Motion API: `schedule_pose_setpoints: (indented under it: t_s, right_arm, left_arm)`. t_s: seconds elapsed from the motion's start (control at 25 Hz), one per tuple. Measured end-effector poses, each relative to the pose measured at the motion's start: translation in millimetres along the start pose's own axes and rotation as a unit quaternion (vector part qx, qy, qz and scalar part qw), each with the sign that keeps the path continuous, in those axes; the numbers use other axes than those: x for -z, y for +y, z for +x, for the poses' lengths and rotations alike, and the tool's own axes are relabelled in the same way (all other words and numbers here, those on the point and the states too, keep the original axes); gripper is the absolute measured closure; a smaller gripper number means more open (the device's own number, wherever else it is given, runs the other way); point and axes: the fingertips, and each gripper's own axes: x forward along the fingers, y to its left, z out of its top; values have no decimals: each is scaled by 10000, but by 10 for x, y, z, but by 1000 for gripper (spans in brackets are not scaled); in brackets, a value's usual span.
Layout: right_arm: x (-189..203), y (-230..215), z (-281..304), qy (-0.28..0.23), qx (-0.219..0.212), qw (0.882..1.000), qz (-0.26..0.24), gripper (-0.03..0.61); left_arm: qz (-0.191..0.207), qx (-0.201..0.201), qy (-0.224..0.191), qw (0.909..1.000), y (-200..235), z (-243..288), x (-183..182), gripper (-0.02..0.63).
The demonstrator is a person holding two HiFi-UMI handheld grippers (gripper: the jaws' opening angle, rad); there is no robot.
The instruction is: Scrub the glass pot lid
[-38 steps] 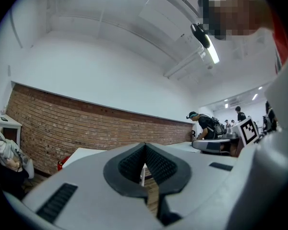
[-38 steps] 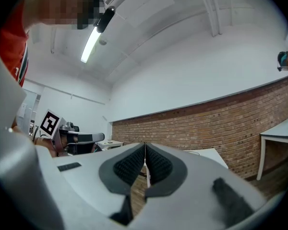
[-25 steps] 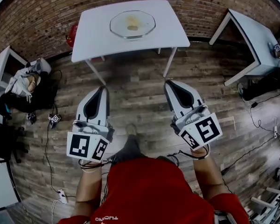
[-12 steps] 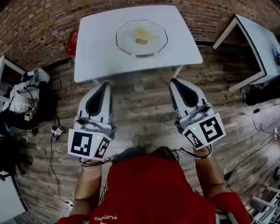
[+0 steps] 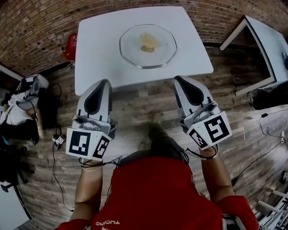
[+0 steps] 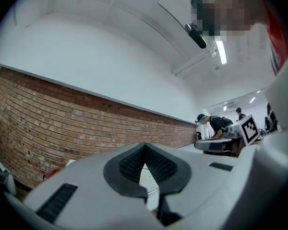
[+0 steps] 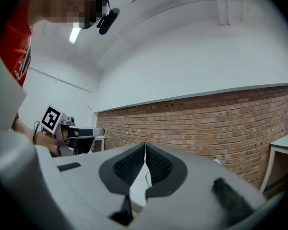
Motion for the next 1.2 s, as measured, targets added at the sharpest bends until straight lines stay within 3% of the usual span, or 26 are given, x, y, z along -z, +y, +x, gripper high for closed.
schedule_pose_setpoints:
  t_s: [0.72,1.2]
  right_arm:
    - [186,-1253,1664,115,-577,9967,-562,548]
    - [427,-1722,2506,510,-904,9928,-606,548]
  left_arm:
    - [135,-602,-70,9981,906,1788,136,597]
    - [257,-1056,343,9935,1378,2457,384,597]
